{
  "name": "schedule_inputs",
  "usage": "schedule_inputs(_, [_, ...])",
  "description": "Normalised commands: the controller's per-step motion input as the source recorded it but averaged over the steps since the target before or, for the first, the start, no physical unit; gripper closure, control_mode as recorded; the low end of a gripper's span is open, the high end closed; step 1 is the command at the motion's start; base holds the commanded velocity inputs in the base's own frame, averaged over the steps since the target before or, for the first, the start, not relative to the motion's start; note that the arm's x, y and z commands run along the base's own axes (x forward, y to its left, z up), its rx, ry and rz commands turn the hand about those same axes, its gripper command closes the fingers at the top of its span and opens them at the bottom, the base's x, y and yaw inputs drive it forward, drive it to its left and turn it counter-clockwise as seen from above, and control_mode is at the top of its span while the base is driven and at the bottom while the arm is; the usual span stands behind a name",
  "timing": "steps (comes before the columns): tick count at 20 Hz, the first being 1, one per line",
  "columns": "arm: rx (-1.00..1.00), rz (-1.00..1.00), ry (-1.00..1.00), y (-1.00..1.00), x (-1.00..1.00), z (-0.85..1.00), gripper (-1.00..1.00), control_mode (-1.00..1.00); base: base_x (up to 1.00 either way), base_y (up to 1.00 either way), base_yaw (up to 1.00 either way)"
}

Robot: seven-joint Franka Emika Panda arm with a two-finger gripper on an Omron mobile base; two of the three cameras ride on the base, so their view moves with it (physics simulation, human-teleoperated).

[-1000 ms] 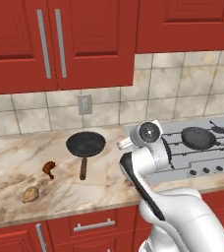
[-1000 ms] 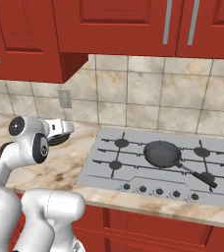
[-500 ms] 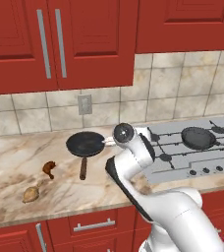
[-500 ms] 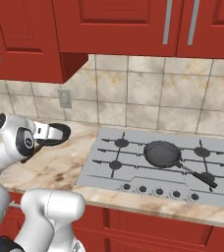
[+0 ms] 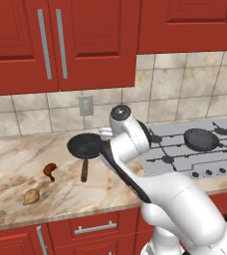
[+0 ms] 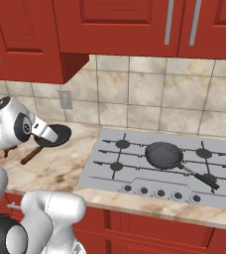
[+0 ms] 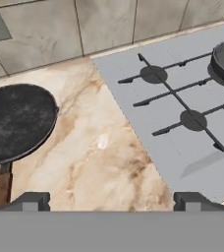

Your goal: Place both pans onto different burners. Then place the onion and the chicken drumstick on different pans.

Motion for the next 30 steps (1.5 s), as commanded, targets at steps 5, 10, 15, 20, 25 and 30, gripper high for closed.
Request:
schedule_inputs(5, [0.11,-0.02,0.14,0.12,-0.14,0.00,-1.00,-1.00,0.00,0.00,0.00])
schedule_inputs(10, [0.04,0.01,0.10,0.21,-0.16,-0.02,-1.00,-1.00,0.00,0.00,0.00])
schedule_inputs(15, [0.07,0.02,0.11,0.27,-0.07,-0.11,-1.00,-1.00,0.00,0.00,0.00])
schedule_inputs(20, [0.06,0.02,0.06,0.31,0.00,-0.23,-1.00,-1.00,0.00,0.00,0.00])
schedule_inputs(25, [0.02,0.03,0.03,0.28,0.02,-0.22,-1.00,-1.00,0.00,0.00,0.00])
schedule_inputs(30, [0.00,0.04,0.00,0.27,0.01,-0.25,-1.00,-1.00,0.00,0.00,0.00])
